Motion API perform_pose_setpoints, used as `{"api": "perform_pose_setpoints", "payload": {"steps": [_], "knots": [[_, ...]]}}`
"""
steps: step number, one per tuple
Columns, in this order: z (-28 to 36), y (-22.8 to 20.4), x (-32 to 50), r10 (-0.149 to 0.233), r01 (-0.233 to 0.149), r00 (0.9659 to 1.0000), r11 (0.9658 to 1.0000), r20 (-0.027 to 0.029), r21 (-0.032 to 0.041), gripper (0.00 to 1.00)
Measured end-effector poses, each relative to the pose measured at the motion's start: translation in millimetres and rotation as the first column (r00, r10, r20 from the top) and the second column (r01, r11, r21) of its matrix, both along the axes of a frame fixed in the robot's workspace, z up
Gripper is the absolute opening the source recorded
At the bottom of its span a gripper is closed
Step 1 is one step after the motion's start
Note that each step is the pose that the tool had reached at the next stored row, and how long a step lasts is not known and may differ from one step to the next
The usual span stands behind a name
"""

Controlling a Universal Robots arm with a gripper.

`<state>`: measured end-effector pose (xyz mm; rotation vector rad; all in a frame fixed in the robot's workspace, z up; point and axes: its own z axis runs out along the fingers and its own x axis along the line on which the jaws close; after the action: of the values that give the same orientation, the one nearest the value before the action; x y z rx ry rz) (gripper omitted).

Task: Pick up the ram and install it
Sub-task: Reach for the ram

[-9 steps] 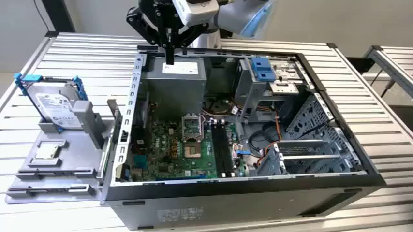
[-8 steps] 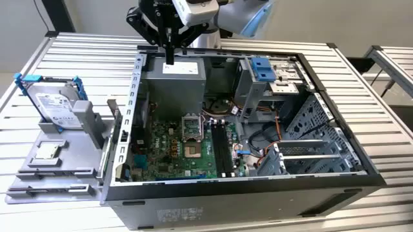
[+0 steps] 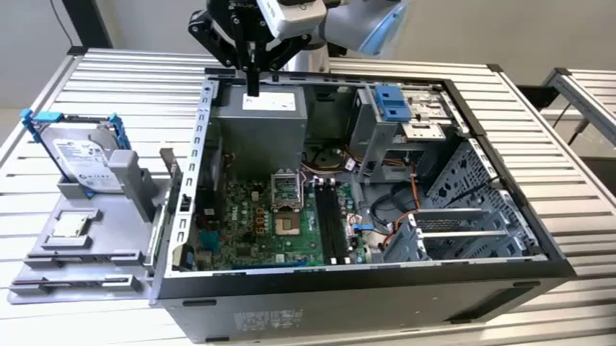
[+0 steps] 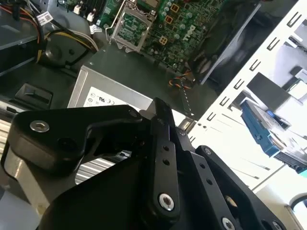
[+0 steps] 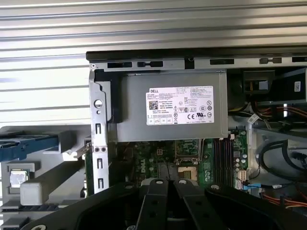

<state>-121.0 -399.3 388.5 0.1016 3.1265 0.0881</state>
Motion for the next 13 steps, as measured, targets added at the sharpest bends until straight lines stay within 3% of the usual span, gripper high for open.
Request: {"api": "perform_pose_setpoints", "payload": {"steps": [6, 13], "knots": [[0.0, 0.0, -1.8, 0.000, 0.000, 1.0000, 1.0000, -0.0003, -0.0001, 0.00], [0.0, -0.1, -33.0, 0.000, 0.000, 1.0000, 1.0000, 0.0002, 0.0022, 0.00]]}}
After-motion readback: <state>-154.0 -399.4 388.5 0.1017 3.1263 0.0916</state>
